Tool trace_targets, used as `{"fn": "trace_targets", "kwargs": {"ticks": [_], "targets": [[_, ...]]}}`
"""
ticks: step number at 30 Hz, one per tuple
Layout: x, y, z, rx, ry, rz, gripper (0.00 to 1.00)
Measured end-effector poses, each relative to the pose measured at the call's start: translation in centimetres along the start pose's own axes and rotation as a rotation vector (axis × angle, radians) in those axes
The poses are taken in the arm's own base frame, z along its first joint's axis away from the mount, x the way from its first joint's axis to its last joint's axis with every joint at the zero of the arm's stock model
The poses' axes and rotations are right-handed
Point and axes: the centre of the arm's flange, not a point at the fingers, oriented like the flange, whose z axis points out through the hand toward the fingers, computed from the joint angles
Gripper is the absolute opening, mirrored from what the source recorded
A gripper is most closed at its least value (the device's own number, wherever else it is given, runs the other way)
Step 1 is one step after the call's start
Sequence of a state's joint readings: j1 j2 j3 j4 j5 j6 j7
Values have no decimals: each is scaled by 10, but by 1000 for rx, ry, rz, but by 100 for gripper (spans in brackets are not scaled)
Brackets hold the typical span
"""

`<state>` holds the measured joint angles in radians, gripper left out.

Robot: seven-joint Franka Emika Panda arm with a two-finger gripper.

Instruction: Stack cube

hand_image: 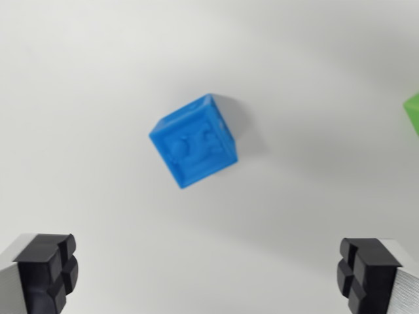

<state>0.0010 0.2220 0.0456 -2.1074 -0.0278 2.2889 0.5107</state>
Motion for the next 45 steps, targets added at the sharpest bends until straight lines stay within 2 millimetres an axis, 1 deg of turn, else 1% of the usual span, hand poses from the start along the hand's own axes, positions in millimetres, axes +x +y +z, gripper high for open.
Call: {"fn": "trace_targets", "kwargs": {"ticks": [16,22,29,36,45], "targets": [[-11,-2,61,16,19,-260,100],[-16,-4,89,22,27,-374,100],[-17,-4,114,25,29,-388,100],[-16,-4,146,24,27,-391,100],[-15,-5,176,24,28,-392,100]]}}
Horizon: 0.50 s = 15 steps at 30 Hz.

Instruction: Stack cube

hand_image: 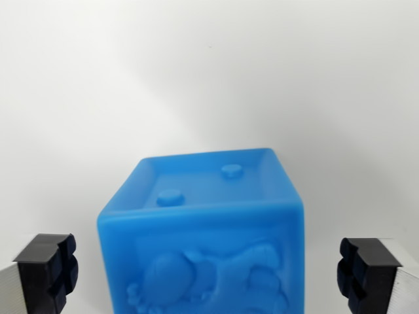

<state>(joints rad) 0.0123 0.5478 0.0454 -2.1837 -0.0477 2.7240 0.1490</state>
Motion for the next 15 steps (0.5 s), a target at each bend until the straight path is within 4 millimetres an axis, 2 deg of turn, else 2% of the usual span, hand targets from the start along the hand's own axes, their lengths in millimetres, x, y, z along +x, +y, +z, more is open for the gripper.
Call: {"fn": "trace_targets", "kwargs": {"ticks": [12,13,15], "targets": [[0,0,19,-1,0,0,100],[0,0,19,-1,1,0,0],[0,0,19,-1,1,0,0]]}}
